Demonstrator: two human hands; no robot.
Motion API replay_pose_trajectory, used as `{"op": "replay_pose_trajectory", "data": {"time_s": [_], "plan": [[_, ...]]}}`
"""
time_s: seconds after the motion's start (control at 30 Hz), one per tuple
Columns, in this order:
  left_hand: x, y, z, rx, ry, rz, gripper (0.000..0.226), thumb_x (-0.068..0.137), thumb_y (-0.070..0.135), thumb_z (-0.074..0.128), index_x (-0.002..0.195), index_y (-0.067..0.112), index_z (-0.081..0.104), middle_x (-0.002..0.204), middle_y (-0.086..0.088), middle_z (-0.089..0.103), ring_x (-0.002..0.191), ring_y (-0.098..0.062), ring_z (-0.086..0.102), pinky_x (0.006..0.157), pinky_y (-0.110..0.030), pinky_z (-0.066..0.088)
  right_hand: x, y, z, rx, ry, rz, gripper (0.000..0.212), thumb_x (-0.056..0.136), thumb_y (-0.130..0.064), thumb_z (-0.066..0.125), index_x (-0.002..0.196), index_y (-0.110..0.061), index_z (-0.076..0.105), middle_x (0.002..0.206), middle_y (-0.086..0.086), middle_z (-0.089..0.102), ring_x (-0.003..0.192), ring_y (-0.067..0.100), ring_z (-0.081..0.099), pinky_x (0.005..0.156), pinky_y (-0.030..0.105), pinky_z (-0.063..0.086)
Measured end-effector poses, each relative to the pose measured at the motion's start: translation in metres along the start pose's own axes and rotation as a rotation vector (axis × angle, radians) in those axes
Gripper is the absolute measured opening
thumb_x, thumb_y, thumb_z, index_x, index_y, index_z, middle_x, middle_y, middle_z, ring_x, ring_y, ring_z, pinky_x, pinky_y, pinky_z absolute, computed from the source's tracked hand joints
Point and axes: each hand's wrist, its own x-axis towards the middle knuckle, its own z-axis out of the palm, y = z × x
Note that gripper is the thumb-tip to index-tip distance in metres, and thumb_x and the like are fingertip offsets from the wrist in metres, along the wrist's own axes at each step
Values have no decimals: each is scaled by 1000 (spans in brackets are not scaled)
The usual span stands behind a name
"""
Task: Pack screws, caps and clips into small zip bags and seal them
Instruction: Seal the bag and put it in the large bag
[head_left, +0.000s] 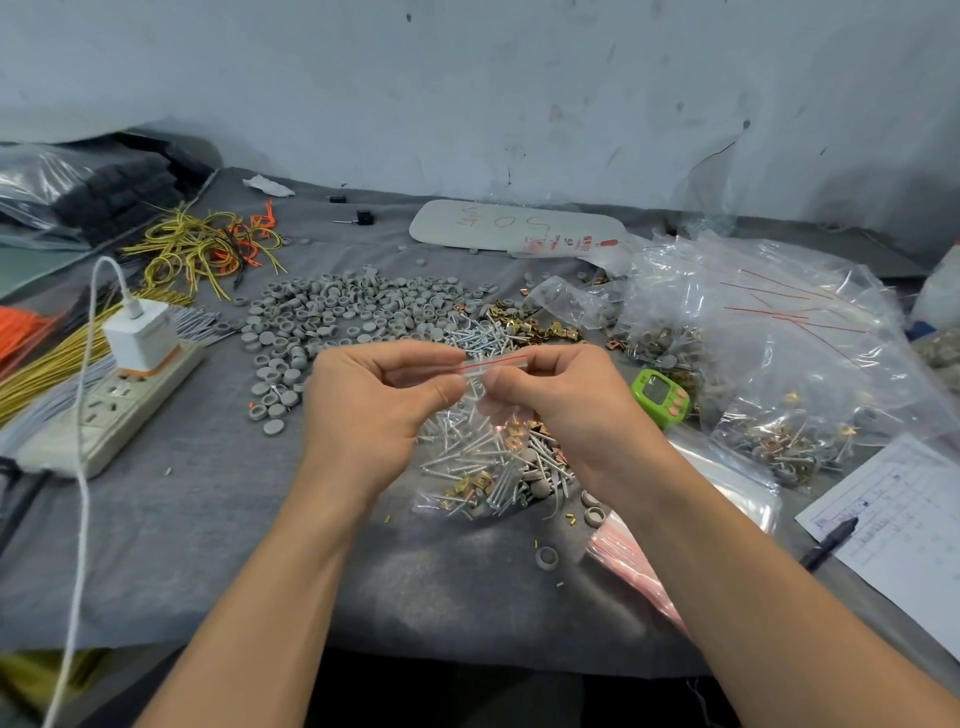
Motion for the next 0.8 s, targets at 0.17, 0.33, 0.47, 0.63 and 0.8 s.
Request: {"op": "replay_pose_trajectory", "data": {"time_s": [0.17, 0.33, 0.47, 0.63, 0.8], "plan": [[-1, 0, -3, 12, 12, -35, 22, 71, 4, 88, 80, 24, 84, 78, -1, 79, 73, -11, 76, 63, -16, 54, 2, 0, 1, -77, 2, -3, 6, 84, -6, 81, 84, -12, 82, 80, 12, 79, 76, 24, 76, 78, 33, 60], [1, 2, -3, -32, 11, -61, 25, 72, 6, 87, 79, 29, 84, 77, -1, 79, 67, -7, 73, 59, -13, 51, 1, -3, 4, -76, 2, -11, 11, 85, -5, 80, 79, -14, 81, 77, 13, 78, 71, 27, 74, 69, 25, 59], [0, 1, -2, -66, 14, -92, 24, 72, 1, 86, 84, 22, 83, 79, -5, 79, 68, -10, 74, 61, -15, 53, 1, -6, 7, -58, 11, 1, 20, 83, 2, 79, 70, -13, 78, 78, 21, 76, 70, 29, 69, 79, 39, 60], [0, 1, -1, -66, 27, -123, 29, 74, -2, 85, 95, 17, 79, 78, -7, 79, 65, -9, 73, 59, -14, 52, 1, -10, 10, -45, 24, 29, 24, 82, 7, 77, 68, -12, 74, 77, 22, 75, 68, 29, 66, 85, 47, 59], [-1, 4, 1, -80, 47, -151, 31, 74, -8, 83, 94, 15, 78, 71, -6, 76, 61, -9, 70, 59, -15, 52, 2, -9, 13, -64, 37, 35, 23, 83, 5, 77, 69, -11, 71, 70, 16, 72, 66, 26, 64, 80, 44, 58]]}}
